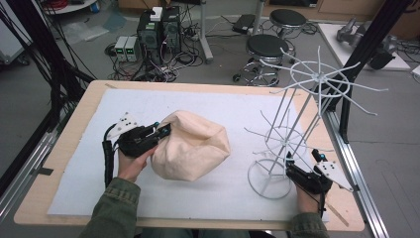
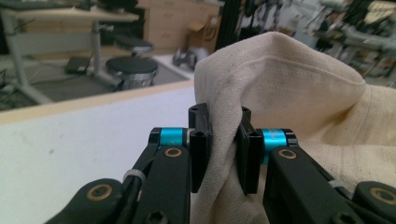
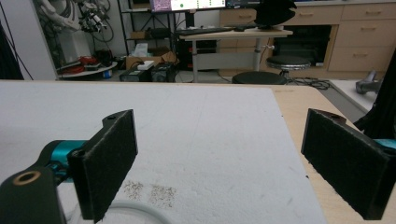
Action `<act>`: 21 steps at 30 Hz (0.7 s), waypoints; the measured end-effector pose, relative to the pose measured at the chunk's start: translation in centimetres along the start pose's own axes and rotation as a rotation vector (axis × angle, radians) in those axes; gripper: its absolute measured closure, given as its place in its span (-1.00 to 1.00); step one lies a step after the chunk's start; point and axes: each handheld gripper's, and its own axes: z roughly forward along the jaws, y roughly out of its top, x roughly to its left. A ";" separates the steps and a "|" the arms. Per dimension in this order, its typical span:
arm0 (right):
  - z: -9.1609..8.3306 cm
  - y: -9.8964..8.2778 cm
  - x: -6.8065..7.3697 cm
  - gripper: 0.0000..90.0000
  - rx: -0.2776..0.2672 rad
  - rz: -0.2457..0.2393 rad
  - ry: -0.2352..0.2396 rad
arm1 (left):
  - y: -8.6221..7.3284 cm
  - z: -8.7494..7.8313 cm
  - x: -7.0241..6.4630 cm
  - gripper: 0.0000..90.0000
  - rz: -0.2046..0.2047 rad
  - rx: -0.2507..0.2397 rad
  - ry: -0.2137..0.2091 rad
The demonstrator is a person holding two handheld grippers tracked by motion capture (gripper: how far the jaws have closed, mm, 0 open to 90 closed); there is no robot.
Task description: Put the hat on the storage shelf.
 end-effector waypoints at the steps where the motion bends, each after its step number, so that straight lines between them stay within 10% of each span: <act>1: 0.0 0.0 0.0 -0.79 0.000 0.002 0.000 | 0.2 -0.2 0.0 0.75 0.000 -0.013 -0.010; 21: 0.0 0.0 0.0 -0.79 -0.002 0.003 -0.002 | 3.3 -2.4 -0.8 0.75 -0.083 -0.312 -0.195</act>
